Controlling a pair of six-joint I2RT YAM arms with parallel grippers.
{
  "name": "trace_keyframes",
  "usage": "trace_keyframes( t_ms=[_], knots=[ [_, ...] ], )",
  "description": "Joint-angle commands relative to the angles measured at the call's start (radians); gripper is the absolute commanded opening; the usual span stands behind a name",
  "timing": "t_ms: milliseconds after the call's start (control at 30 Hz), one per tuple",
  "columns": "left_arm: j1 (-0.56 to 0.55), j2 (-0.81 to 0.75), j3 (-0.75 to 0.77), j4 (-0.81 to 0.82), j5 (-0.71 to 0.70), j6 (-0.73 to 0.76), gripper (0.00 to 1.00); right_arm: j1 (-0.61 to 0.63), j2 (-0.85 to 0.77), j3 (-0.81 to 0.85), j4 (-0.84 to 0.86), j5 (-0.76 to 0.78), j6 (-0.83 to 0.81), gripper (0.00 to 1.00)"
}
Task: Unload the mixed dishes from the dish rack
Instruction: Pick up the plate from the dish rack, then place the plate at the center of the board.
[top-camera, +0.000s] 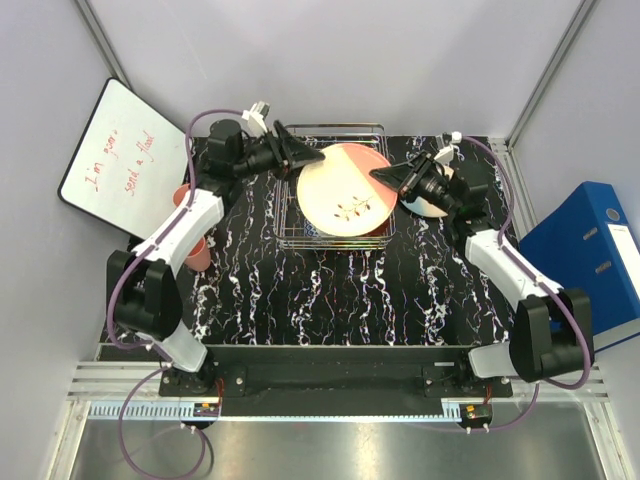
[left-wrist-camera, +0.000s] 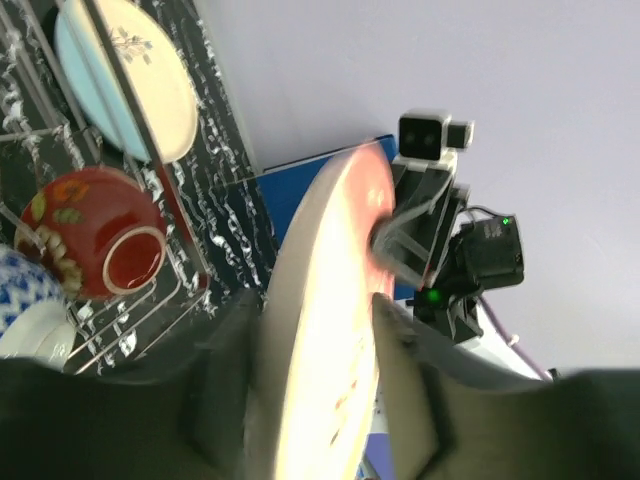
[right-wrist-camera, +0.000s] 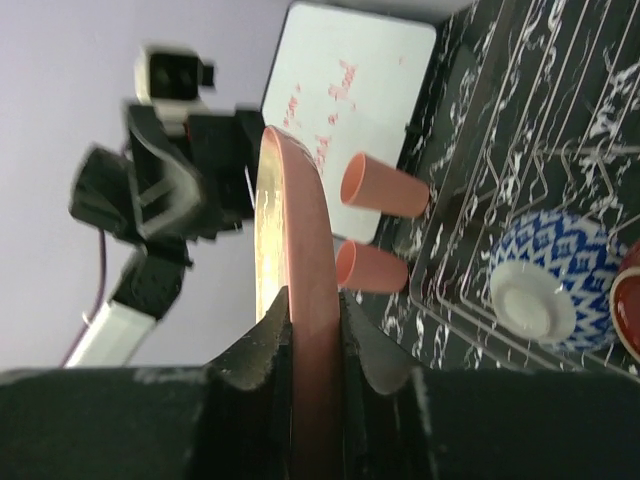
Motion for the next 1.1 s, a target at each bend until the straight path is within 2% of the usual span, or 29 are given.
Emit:
trace_keyframes(
  t_ms=[0, 167, 200, 333, 500, 567, 700, 867, 1067],
  knots=[
    [0.013, 0.030, 0.127, 0.100, 0.029, -0.027, 0.71, 0.050, -0.090, 0.043, -0.111, -0.116, -0.099, 0.00],
    [0.053, 0.084, 0.150, 0.087, 0.032, -0.046, 0.84, 0.050, -0.124, 0.072, -0.148, -0.080, -0.108, 0.00],
    [0.059, 0.090, 0.152, 0.083, 0.030, -0.049, 0.92, 0.049, -0.128, 0.075, -0.159, -0.070, -0.111, 0.00],
    [0.109, 0.064, 0.095, 0.051, -0.017, -0.040, 0.96, -0.012, -0.157, 0.084, -0.183, 0.027, -0.091, 0.00],
    [0.149, -0.034, -0.009, 0.009, -0.091, -0.010, 0.97, -0.158, -0.127, 0.149, -0.240, 0.147, -0.045, 0.00],
    [0.159, -0.063, -0.058, -0.006, -0.108, -0.004, 0.97, -0.240, -0.090, 0.201, -0.284, 0.212, -0.045, 0.00],
    [0.162, -0.155, -0.127, -0.037, -0.148, 0.011, 0.97, -0.322, 0.002, 0.293, -0.370, 0.296, -0.059, 0.00],
    [0.157, -0.238, -0.258, -0.011, -0.156, -0.012, 0.96, -0.350, 0.158, 0.408, -0.428, 0.349, -0.103, 0.00],
    [0.156, -0.399, -0.408, -0.051, -0.215, 0.025, 0.95, -0.355, 0.275, 0.448, -0.450, 0.409, -0.154, 0.00]
  ],
)
